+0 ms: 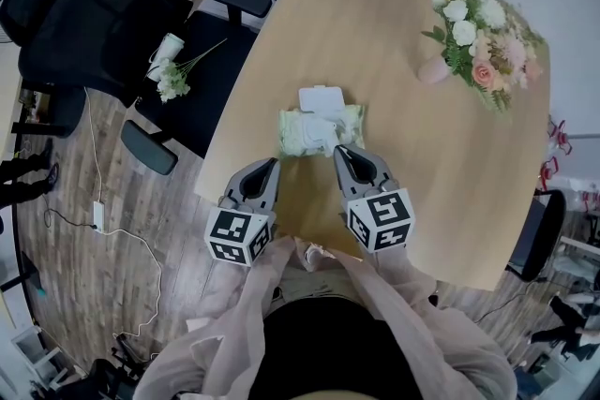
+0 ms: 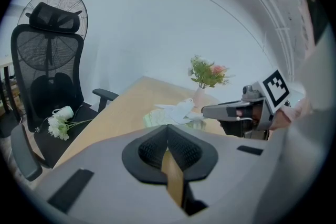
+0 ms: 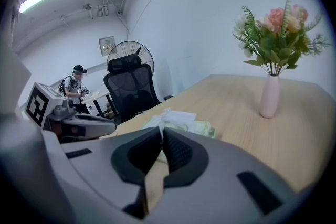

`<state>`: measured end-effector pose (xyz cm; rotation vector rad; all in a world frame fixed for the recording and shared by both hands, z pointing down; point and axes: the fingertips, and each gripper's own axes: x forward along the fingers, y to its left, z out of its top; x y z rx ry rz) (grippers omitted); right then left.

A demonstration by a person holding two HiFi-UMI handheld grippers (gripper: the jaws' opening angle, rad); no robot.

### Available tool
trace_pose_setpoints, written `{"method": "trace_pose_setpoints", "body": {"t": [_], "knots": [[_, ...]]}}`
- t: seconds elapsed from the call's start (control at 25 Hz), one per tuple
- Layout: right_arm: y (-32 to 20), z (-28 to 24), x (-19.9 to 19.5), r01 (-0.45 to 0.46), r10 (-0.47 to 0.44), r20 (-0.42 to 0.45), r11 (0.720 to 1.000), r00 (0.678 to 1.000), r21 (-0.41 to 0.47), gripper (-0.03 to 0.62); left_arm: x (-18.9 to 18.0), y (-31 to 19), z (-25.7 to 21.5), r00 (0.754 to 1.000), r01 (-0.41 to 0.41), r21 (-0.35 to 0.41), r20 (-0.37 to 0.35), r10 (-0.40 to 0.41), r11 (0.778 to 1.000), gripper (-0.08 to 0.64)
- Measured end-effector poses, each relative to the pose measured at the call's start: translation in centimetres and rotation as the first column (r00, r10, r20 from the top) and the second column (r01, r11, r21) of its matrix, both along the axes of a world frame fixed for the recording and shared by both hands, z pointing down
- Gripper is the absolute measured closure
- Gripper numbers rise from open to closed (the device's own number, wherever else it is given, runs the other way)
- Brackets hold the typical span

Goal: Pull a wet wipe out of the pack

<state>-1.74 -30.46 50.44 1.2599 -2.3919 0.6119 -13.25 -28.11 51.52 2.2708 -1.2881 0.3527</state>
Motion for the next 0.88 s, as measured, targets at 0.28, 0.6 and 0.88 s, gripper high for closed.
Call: {"method": "trace_pose_setpoints", "body": {"t": [0.28,0.6,0.88], "knots": [[0.8,-0.3,0.5,-0.011,0.011,0.007,1.0,1.0,0.004,0.58,0.2,0.7,-0.4,1.0,0.002,0.009,0.001,-0.002,1.0,0.548],[1.6,-0.5,0.7,-0.013,0.013,0.006,1.0,1.0,0.012,0.58,0.4,1.6,-0.7,1.0,0.004,0.016,0.002,-0.005,1.0,0.548],[2.2,-0.5,1.2,-0.028,0.028,-0.001,1.0,1.0,0.012,0.58,0.4,2.4,-0.7,1.0,0.003,0.02,0.007,-0.003,1.0,0.548]]}}
